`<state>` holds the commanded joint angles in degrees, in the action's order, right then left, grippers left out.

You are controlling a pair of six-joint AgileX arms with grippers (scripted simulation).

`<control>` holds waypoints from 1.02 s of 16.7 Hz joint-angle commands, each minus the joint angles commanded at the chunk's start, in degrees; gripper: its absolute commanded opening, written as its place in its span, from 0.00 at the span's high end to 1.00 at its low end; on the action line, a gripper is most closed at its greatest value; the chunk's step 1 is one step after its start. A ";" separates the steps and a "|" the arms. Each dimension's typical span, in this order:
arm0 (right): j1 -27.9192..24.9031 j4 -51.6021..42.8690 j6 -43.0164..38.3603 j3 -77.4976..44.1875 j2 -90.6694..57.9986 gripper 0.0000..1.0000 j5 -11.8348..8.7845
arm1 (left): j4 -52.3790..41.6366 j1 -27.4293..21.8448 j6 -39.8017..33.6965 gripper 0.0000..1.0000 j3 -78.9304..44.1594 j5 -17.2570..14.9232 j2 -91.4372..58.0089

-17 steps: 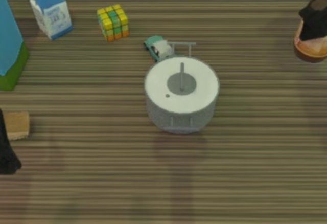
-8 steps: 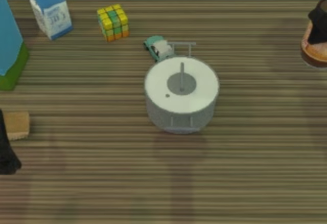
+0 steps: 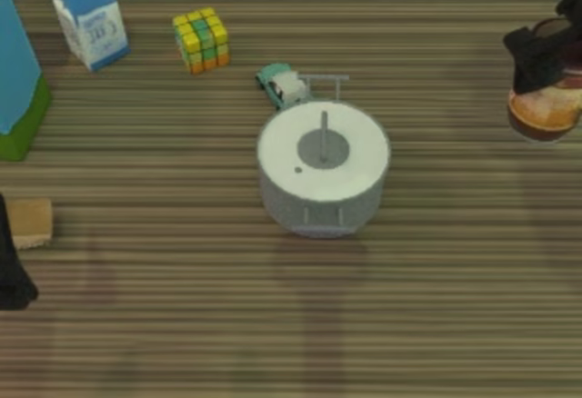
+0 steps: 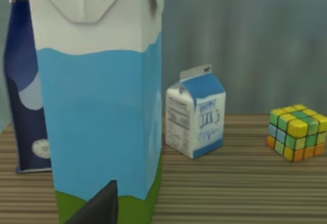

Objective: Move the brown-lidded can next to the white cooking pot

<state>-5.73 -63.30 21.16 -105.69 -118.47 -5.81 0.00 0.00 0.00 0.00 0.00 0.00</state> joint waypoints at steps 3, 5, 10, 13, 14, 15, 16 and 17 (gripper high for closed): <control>-3.83 4.26 -13.50 5.85 2.22 1.00 3.58 | 0.00 0.00 0.00 0.00 0.00 0.00 0.00; -6.46 7.23 -22.46 9.87 3.89 1.00 5.98 | 0.00 0.00 0.00 0.00 0.00 0.00 0.00; -11.55 12.92 -37.25 17.77 7.20 1.00 10.48 | 0.00 0.00 0.00 0.00 0.00 0.00 0.00; -12.28 13.72 -38.97 18.95 7.68 1.00 11.12 | 0.00 0.00 0.00 0.00 0.00 0.00 0.00; -12.28 13.72 -38.97 18.95 7.68 1.00 11.12 | 0.00 0.00 0.00 0.00 0.00 0.00 0.00; -12.28 13.72 -38.97 18.95 7.68 1.00 11.12 | 0.00 0.00 0.00 0.00 0.00 0.00 0.00; -11.99 13.59 -38.99 18.82 7.40 1.00 10.96 | 0.00 0.00 0.00 0.00 0.00 0.00 0.00; -12.01 13.78 -38.97 18.90 7.34 1.00 10.96 | 0.00 0.00 0.00 0.00 0.00 0.00 0.00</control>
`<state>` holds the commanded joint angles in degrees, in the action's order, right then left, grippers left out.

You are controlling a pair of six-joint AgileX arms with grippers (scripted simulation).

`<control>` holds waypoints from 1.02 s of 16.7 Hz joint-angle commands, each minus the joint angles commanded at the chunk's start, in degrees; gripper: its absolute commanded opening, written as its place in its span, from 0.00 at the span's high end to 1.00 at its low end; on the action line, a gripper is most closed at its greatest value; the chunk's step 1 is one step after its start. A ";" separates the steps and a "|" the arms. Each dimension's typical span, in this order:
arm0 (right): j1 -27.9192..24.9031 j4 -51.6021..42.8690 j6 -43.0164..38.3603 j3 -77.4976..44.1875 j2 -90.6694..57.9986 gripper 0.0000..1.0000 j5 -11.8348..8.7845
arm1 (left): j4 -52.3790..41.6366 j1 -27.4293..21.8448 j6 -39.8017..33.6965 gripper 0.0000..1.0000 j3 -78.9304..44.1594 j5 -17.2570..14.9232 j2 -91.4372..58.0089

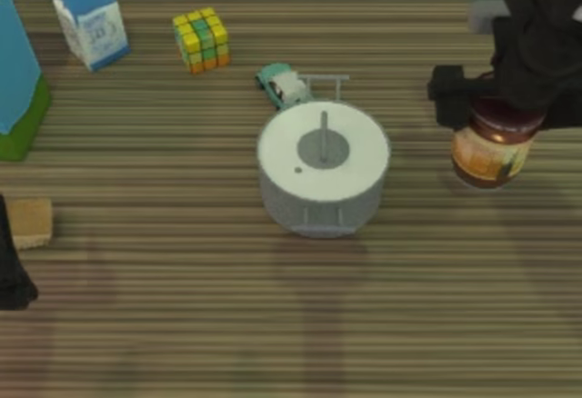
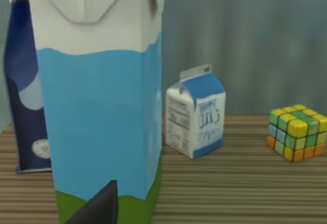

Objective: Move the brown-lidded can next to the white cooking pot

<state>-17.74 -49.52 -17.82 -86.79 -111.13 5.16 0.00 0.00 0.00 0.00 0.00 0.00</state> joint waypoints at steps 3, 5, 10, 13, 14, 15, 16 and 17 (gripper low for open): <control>0.03 3.13 0.04 1.69 -1.32 1.00 0.06 | 0.00 0.00 0.00 0.00 0.00 0.00 0.00; 0.04 6.17 0.08 3.35 -2.66 1.00 0.12 | 0.00 0.00 0.00 0.00 0.00 0.00 0.00; -0.03 9.61 0.19 5.17 -4.19 1.00 0.13 | 0.00 0.00 0.00 0.00 0.00 0.00 0.00; -0.03 9.61 0.19 5.17 -4.19 0.92 0.13 | 0.00 0.00 0.00 0.00 0.00 0.00 0.00; -0.03 9.61 0.19 5.17 -4.19 0.85 0.13 | 0.00 0.00 0.00 0.00 0.00 0.00 0.00; -0.03 9.61 0.19 5.17 -4.19 0.77 0.13 | 0.00 0.00 0.00 0.00 0.00 0.00 0.00; -0.03 9.61 0.19 5.17 -4.19 0.70 0.13 | 0.00 0.00 0.00 0.00 0.00 0.00 0.00; -0.03 9.61 0.19 5.17 -4.19 0.62 0.13 | 0.00 0.00 0.00 0.00 0.00 0.00 0.00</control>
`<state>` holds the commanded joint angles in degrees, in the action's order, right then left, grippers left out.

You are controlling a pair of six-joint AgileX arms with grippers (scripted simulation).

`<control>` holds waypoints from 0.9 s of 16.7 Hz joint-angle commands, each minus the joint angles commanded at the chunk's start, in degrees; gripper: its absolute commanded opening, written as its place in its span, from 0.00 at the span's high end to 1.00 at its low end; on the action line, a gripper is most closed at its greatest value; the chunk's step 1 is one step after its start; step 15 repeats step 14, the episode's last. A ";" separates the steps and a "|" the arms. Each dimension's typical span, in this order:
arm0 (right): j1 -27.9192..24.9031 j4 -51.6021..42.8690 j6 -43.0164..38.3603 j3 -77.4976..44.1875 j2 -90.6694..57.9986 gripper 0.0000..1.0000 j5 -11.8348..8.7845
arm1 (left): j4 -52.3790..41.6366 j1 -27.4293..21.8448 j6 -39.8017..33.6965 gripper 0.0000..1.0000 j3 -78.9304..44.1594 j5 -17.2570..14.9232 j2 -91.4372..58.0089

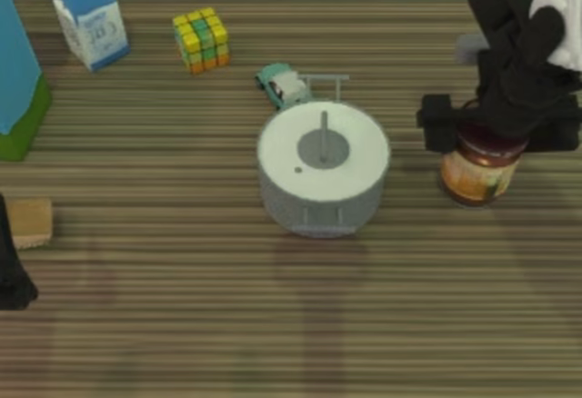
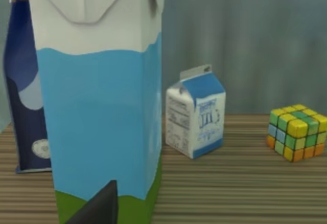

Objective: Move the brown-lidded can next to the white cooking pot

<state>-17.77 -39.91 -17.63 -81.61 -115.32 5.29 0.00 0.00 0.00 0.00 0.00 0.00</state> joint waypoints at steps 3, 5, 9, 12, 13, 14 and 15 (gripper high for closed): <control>0.00 0.00 0.00 0.00 0.00 0.40 0.00 | 0.00 0.00 0.00 0.00 0.00 0.00 0.00; 0.00 0.00 0.00 0.00 0.00 0.25 0.00 | 0.00 0.00 0.00 0.00 0.00 0.00 0.00; 0.00 0.00 0.00 0.00 0.00 0.00 0.00 | 0.00 0.00 0.00 0.00 0.00 0.00 0.00; 0.00 0.00 0.00 0.00 0.00 0.00 0.00 | 0.00 0.00 0.00 0.00 0.00 0.00 0.00; 0.00 0.00 0.00 0.00 0.00 0.00 0.00 | 0.00 0.00 0.00 0.00 0.00 0.00 0.00; 0.00 0.00 0.00 0.00 0.00 0.00 0.00 | 0.00 0.00 0.00 0.00 0.00 0.00 0.00; 0.00 0.00 0.00 0.00 0.00 0.00 0.00 | 0.00 0.00 0.00 0.00 0.00 0.00 0.00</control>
